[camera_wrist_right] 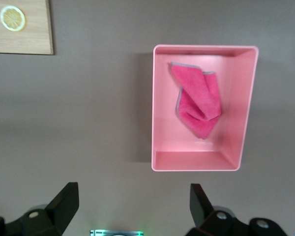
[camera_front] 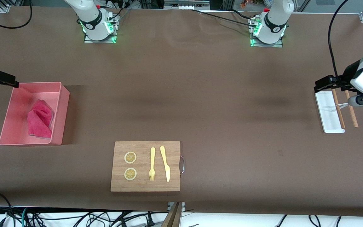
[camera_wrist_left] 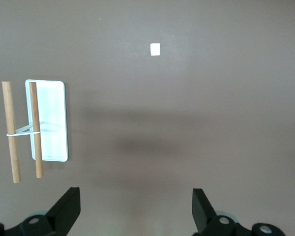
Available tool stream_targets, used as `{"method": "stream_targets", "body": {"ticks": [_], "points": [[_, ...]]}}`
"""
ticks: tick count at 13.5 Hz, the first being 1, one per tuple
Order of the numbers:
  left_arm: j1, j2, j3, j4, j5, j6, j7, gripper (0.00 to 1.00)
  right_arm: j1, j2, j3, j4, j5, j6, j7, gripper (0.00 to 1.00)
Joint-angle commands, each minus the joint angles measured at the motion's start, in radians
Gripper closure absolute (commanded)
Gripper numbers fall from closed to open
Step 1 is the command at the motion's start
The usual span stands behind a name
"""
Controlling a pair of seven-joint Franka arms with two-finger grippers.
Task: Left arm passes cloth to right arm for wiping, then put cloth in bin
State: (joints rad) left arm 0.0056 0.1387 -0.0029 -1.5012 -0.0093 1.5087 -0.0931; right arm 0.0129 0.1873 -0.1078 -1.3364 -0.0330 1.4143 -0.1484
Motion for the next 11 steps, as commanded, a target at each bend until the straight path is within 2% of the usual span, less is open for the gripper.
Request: {"method": "stream_targets", "body": {"ticks": [1, 11], "points": [[0.010, -0.005, -0.003, 0.013, 0.018, -0.008, 0.106, 0.00, -0.028, -0.060, 0.060, -0.064, -0.028, 0.025, -0.008, 0.00], [0.021, -0.002, -0.003, 0.042, 0.026, -0.001, 0.131, 0.00, -0.025, -0.045, 0.074, -0.056, -0.024, 0.015, 0.012, 0.00]]}}
